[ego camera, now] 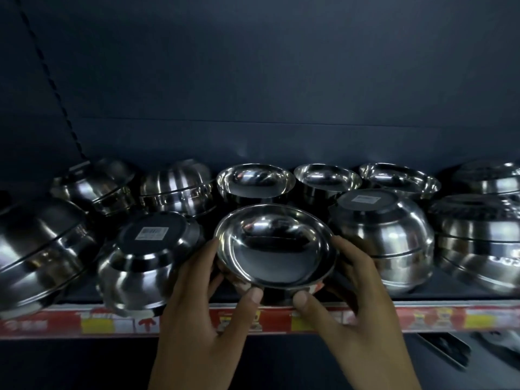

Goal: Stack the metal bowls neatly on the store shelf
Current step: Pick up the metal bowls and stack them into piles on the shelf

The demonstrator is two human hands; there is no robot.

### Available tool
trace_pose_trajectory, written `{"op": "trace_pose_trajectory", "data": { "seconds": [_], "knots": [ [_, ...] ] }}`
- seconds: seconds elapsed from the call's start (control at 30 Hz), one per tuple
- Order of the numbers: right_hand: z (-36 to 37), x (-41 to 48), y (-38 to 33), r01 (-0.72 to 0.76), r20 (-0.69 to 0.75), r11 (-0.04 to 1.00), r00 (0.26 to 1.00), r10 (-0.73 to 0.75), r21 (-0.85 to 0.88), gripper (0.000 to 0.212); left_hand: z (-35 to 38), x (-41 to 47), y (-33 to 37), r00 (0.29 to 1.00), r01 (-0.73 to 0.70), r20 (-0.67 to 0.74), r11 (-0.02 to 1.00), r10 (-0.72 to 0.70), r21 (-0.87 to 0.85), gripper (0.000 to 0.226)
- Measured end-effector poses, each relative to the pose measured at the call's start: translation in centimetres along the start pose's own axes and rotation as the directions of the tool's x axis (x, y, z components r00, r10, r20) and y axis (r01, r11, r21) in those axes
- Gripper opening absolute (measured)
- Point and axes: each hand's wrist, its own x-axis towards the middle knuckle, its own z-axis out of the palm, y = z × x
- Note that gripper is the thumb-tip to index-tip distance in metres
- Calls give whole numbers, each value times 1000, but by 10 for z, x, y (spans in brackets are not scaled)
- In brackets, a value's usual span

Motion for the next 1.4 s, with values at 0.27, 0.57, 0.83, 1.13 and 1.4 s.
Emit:
{"op": "trace_pose_trajectory", "data": {
  "seconds": [0.27,0.57,0.83,1.13,1.4],
  "knots": [
    [14,38,-27,119,-119,982,988,-102,147,78,-22,52,38,989,-147,10,989,147,3,72],
    [48,115,-25,126,-174,992,977,-120,24,61,-44,152,45,982,-28,188,975,-15,219,47],
    [64,142,0,47,-164,997,985,-56,-57,64,-37,184,34,928,22,330,909,-174,416,39],
    [64,148,11,-45,-108,967,994,19,-251,60,-24,202,15,865,-89,470,871,-173,484,26],
    [70,145,26,-77,-97,948,994,48,-310,60,-16,204,-1,850,-192,499,781,-171,594,39]
  ]
}}
